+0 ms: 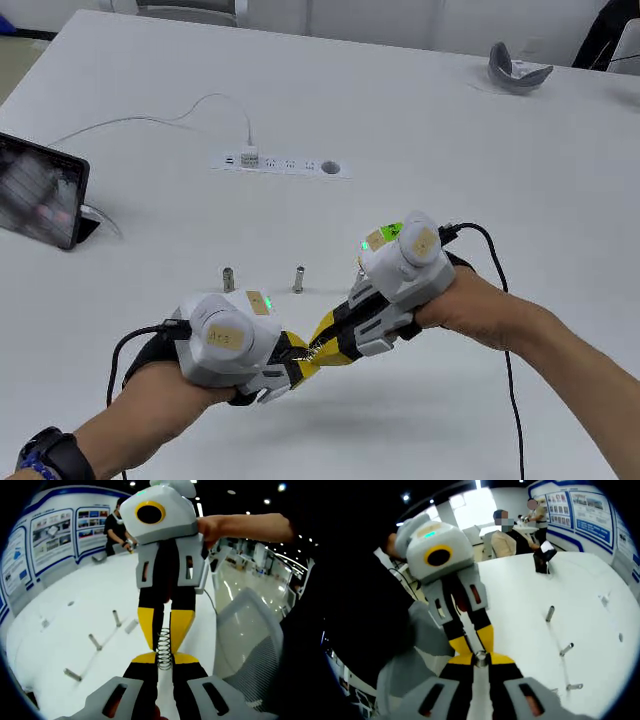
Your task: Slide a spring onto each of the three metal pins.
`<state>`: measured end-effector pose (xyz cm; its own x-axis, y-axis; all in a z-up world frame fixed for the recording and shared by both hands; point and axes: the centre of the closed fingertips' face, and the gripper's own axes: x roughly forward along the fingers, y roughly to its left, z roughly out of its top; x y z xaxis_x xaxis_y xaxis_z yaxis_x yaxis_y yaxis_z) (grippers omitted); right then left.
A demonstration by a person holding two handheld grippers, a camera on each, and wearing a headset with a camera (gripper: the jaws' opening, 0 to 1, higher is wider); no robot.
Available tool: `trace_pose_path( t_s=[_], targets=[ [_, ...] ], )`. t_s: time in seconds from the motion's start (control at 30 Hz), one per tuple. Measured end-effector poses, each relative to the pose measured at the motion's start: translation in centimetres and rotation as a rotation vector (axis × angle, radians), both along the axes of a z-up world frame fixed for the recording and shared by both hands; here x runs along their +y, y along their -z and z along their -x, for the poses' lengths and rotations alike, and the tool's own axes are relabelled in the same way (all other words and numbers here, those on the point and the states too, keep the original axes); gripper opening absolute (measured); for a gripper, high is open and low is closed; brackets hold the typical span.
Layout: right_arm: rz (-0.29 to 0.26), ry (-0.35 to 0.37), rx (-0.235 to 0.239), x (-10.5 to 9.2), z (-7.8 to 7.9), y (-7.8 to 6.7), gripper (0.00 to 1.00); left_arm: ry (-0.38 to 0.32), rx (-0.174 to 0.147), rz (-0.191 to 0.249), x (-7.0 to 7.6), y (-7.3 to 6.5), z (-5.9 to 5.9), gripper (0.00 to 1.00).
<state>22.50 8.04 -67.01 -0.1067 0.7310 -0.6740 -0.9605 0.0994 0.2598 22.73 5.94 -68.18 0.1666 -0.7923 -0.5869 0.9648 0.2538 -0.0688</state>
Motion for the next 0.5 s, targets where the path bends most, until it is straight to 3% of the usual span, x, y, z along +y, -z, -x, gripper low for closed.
trace_pose_path(
  t_s=[0.5],
  targets=[
    [0.001, 0.027, -0.011, 0.1, -0.32, 0.4, 0.12, -0.028, -0.013, 0.024, 0.17, 0.54, -0.39, 0.12]
  ],
)
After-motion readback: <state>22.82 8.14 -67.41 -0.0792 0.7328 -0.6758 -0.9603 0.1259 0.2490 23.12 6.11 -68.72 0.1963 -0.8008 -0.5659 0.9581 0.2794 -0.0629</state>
